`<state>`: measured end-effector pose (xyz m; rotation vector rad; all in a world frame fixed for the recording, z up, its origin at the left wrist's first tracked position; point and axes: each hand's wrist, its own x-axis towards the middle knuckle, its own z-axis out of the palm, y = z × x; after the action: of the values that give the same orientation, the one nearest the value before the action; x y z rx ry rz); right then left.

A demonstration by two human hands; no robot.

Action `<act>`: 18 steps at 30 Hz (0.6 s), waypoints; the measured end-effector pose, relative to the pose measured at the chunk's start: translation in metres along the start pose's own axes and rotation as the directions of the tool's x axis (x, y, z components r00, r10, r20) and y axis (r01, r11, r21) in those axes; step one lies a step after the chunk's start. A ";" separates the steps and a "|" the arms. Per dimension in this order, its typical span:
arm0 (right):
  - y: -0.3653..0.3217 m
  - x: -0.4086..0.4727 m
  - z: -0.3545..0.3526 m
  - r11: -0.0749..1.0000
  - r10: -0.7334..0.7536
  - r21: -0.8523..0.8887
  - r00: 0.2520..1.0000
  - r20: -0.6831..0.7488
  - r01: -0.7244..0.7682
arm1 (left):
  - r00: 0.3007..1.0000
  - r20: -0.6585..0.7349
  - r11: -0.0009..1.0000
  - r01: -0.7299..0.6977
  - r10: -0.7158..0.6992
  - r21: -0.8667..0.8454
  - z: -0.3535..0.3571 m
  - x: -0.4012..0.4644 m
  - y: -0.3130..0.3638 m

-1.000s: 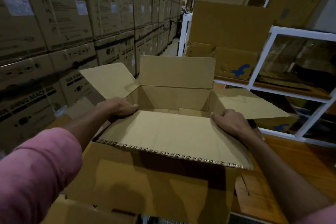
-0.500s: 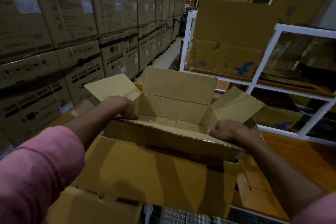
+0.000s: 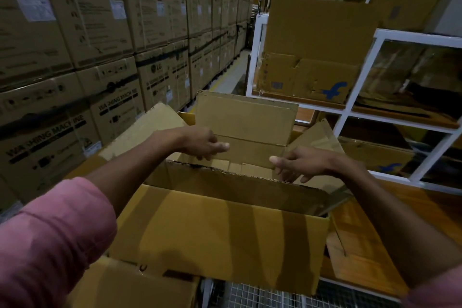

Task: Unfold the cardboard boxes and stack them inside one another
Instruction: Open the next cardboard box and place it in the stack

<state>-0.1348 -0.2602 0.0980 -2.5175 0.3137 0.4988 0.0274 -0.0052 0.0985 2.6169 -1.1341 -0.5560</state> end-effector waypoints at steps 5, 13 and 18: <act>0.005 0.003 0.005 0.999 -0.010 -0.031 0.999 0.035 0.011 | 0.988 0.150 0.988 0.024 -0.047 0.152 0.009 -0.002 -0.007; 0.022 0.021 0.017 0.997 -0.035 -0.061 0.996 0.087 0.041 | 0.938 0.318 0.984 0.097 -0.141 0.151 0.019 -0.003 -0.017; 0.027 0.033 0.019 0.993 -0.069 -0.096 0.997 0.021 0.070 | 0.927 0.323 0.979 0.155 -0.192 0.135 0.017 0.010 -0.016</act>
<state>-0.1185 -0.2753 0.0567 -2.6061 0.1987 0.5198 0.0369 -0.0023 0.0752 2.8069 -1.0497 -1.0397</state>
